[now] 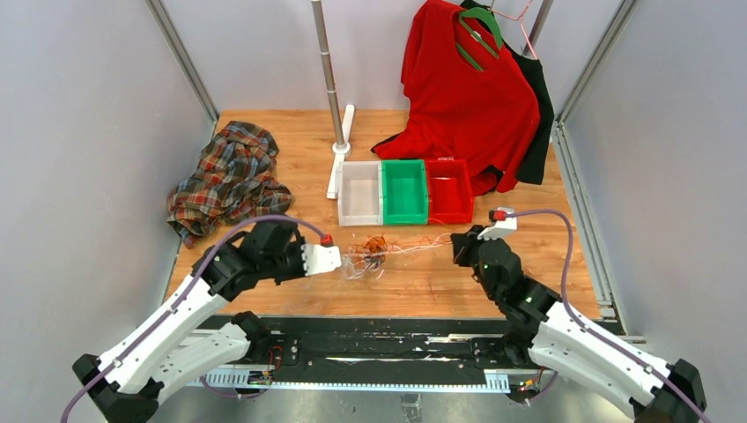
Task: Untangle the cables
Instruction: Untie the cable.
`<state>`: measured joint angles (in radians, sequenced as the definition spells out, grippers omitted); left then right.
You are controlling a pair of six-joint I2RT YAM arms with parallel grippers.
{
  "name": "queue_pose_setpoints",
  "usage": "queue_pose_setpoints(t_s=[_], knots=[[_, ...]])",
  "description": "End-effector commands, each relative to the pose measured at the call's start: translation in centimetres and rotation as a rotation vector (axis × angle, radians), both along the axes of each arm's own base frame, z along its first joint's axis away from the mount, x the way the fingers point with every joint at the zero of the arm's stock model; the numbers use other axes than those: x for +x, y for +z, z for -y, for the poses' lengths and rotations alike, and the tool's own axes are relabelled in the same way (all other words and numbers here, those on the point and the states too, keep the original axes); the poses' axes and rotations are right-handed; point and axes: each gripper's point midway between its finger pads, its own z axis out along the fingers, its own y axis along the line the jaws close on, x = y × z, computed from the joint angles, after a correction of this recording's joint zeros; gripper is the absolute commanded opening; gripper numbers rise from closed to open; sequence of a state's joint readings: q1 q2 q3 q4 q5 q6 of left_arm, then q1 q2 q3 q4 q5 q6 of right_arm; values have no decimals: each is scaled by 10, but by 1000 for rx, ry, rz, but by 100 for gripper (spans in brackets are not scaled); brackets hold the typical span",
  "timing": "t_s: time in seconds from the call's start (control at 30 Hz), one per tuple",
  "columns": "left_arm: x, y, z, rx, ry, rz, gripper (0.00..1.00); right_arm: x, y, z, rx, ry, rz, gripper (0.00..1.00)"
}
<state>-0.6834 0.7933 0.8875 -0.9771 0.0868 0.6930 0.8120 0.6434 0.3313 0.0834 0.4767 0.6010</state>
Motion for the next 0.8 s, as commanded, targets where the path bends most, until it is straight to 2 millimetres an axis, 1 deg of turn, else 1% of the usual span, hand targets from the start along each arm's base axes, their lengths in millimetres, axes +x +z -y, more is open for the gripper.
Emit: queue_pose_setpoints(t_s=[0.0, 0.07, 0.17, 0.3, 0.37, 0.43, 0.5, 0.53, 0.57, 0.63, 0.67, 0.7, 0.77], knots=[[-2, -41, -58, 299, -5, 66, 1, 6, 8, 58, -140, -184, -24, 1], [-3, -58, -74, 390, -32, 89, 1, 10, 25, 68, -132, -216, -3, 1], [0, -74, -89, 479, -49, 143, 1, 13, 49, 79, -132, -250, 35, 1], [10, -84, -107, 603, -64, 235, 1, 17, 80, 99, -140, -333, 82, 1], [11, -88, -111, 643, -87, 251, 1, 18, 96, 103, -123, -341, 106, 1], [8, -93, -111, 641, -100, 245, 1, 19, 107, 96, -97, -303, 121, 1], [6, -93, -105, 594, -100, 231, 2, 21, 117, 77, -57, -201, 141, 1], [5, -91, -100, 560, -100, 219, 6, 20, 121, 64, -32, -137, 151, 1], [2, -88, -94, 518, -94, 193, 16, 20, 125, 52, -4, -75, 165, 1], [-6, -77, -77, 403, -90, 134, 53, 14, 136, 22, 62, 78, 193, 1], [-11, -67, -66, 324, -80, 103, 66, 10, 143, 7, 98, 157, 208, 1], [-15, -56, -53, 245, -74, 71, 73, 4, 148, -9, 136, 244, 214, 1], [-23, -26, -25, 74, -63, 10, 78, -6, 155, -35, 195, 384, 199, 1]])
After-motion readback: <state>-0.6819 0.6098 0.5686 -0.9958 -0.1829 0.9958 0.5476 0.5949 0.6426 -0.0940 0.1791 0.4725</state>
